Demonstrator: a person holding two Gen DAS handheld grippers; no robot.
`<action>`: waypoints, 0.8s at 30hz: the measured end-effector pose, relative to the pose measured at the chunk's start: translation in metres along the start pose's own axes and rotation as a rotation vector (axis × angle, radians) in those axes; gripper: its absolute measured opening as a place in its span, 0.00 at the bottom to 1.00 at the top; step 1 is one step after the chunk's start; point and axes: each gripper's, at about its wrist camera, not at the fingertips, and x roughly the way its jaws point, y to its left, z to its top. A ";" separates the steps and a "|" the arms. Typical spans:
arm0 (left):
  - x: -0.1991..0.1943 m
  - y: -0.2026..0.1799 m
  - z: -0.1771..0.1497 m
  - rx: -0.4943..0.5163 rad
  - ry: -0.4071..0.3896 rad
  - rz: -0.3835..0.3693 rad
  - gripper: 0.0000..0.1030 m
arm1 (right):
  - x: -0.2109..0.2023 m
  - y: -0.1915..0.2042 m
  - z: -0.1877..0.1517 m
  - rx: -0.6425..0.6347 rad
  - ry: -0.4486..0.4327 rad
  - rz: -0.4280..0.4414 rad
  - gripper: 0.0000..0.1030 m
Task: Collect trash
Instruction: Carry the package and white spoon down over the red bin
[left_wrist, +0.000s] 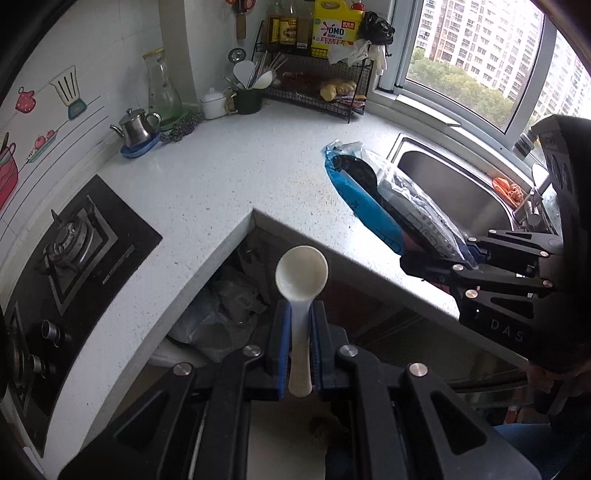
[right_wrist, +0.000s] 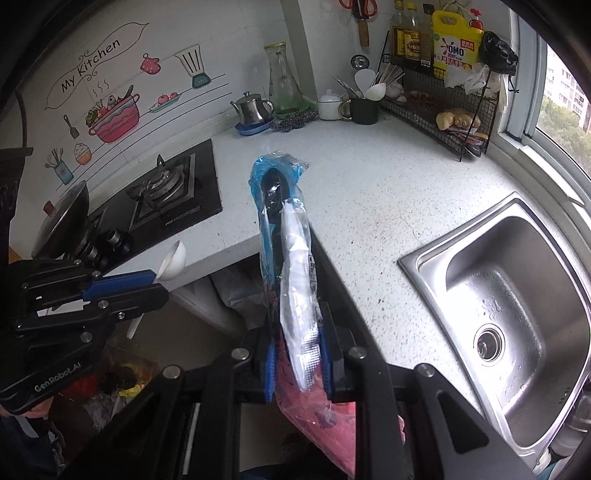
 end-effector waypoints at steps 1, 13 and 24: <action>0.001 0.001 -0.006 -0.005 0.007 -0.005 0.09 | 0.001 0.003 -0.006 0.007 0.005 -0.002 0.17; 0.043 0.002 -0.079 -0.055 0.115 -0.056 0.09 | 0.033 0.015 -0.076 0.042 0.106 -0.028 0.17; 0.154 0.001 -0.128 -0.083 0.218 -0.103 0.09 | 0.121 -0.016 -0.131 0.087 0.201 -0.055 0.17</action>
